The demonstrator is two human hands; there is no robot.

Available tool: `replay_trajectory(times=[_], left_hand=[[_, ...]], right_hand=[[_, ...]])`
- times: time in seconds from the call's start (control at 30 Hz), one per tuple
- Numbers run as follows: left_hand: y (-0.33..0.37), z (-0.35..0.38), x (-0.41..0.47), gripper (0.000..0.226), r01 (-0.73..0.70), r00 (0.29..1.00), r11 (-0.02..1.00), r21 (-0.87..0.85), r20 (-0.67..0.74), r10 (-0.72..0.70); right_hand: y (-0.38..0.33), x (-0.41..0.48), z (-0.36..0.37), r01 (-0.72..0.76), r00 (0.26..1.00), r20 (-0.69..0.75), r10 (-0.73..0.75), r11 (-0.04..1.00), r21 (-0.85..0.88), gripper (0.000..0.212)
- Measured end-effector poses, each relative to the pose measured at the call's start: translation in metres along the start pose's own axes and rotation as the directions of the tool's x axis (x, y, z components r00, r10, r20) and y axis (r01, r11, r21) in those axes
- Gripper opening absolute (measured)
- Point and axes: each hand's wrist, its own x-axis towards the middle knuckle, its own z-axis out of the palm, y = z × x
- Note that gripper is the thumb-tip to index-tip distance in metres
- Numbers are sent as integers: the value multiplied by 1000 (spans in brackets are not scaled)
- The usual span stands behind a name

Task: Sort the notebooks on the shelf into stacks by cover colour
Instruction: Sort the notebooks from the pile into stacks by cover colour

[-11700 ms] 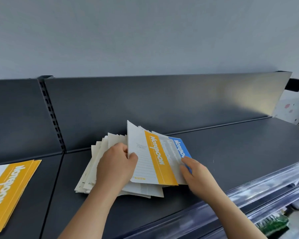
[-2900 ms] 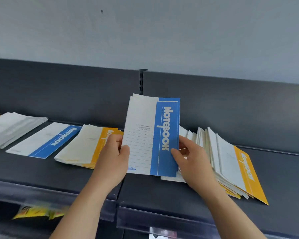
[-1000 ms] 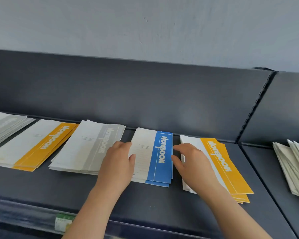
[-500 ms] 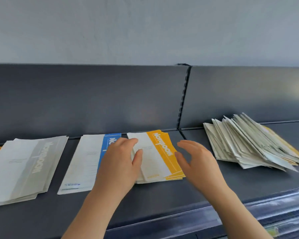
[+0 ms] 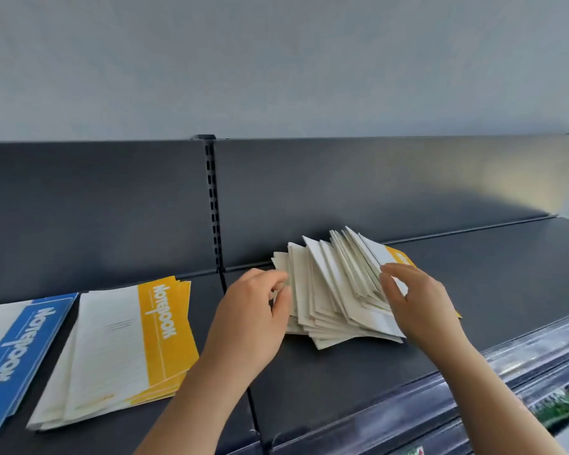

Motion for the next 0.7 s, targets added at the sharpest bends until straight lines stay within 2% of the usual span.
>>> replay_trajectory(times=[0.13, 0.2, 0.27, 0.37, 0.47, 0.53, 0.6, 0.7], left_hand=[[41, 42, 19, 14, 5, 998, 995, -96, 55, 1], [58, 61, 27, 14, 26, 996, 992, -122, 87, -15], [69, 78, 36, 15, 68, 990, 989, -130, 134, -50], [76, 99, 46, 8, 181, 965, 976, -118, 213, -153], [75, 114, 55, 28, 250, 952, 968, -20, 186, -242], [74, 119, 61, 29, 290, 942, 957, 27, 171, -290], [75, 122, 64, 16, 325, 928, 943, 68, 171, -332], [75, 124, 65, 15, 363, 924, 930, 61, 108, -368]], right_hand=[[69, 28, -12, -204, 964, 149, 221, 971, -122, 29], [89, 35, -13, -233, 932, 253, 261, 963, -134, 28], [98, 36, -13, -198, 928, 301, 220, 975, -103, 29], [99, 31, -16, -62, 938, 340, 62, 998, -9, 28], [96, 28, -18, 45, 925, 372, -79, 994, 98, 32], [95, 27, -18, 91, 906, 397, -147, 983, 157, 33], [96, 28, -20, 83, 901, 408, -149, 981, 175, 33], [106, 34, -25, 5, 935, 352, -43, 994, 106, 29]])
